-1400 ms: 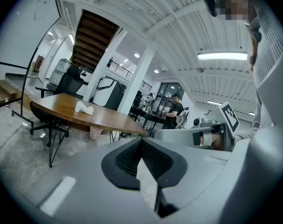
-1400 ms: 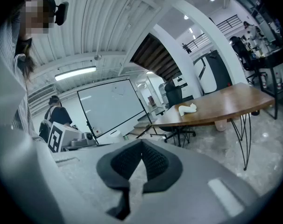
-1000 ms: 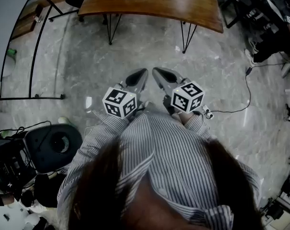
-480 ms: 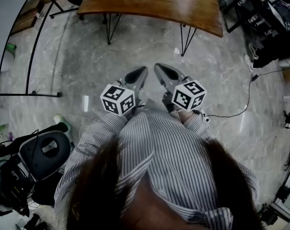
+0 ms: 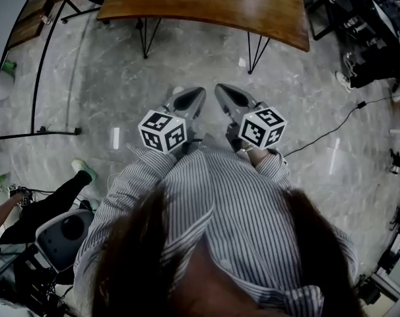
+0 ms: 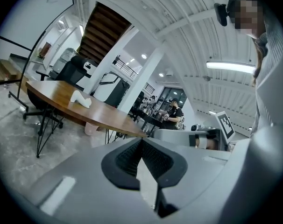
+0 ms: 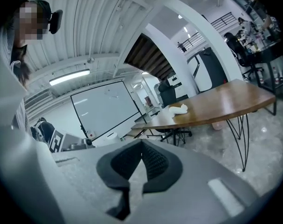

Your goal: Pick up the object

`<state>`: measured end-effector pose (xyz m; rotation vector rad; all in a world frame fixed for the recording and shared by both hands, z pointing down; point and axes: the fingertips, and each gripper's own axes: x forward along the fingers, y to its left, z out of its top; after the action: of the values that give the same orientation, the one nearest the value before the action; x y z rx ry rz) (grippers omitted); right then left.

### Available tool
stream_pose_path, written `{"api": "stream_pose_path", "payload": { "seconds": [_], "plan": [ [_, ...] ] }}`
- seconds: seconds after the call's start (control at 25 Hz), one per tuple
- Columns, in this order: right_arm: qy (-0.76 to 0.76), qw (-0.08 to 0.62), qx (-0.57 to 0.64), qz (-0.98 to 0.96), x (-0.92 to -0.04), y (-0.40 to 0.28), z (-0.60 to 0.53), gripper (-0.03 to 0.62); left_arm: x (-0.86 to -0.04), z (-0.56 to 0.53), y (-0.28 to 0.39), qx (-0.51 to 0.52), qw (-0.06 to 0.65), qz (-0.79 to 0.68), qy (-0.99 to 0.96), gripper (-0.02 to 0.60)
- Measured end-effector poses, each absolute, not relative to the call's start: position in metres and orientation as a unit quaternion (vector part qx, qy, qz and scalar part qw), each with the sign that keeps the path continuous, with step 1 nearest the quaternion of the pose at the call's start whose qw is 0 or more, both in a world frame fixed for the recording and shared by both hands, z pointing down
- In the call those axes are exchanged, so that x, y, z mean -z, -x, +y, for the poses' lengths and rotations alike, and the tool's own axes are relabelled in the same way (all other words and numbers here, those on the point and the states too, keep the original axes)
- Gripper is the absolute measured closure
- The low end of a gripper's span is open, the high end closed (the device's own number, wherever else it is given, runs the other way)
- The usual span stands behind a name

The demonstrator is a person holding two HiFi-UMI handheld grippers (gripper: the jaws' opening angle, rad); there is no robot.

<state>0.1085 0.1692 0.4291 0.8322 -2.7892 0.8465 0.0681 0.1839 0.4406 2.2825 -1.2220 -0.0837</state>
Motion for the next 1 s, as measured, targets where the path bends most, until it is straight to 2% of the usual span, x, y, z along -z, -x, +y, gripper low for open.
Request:
{"api": "stream_pose_path", "payload": {
  "seconds": [0.4,0.64,1.0],
  "plan": [
    [-0.301,0.054,-0.275,-0.912,-0.435,-0.062,0.035,0.592,-0.454,0.045,-0.011,0.037,0.29,-0.447,-0.846,0.581],
    [-0.295,0.065,-0.281,-0.911,-0.431,-0.004,-0.057,0.592,-0.43,-0.057,0.047,0.099,0.306,-0.421,-0.848,0.581],
    [-0.297,0.082,-0.286,-0.907,-0.429,0.058,-0.155,0.592,-0.438,-0.166,0.101,0.08,0.336,-0.415,-0.842,0.581]
  ]
}}
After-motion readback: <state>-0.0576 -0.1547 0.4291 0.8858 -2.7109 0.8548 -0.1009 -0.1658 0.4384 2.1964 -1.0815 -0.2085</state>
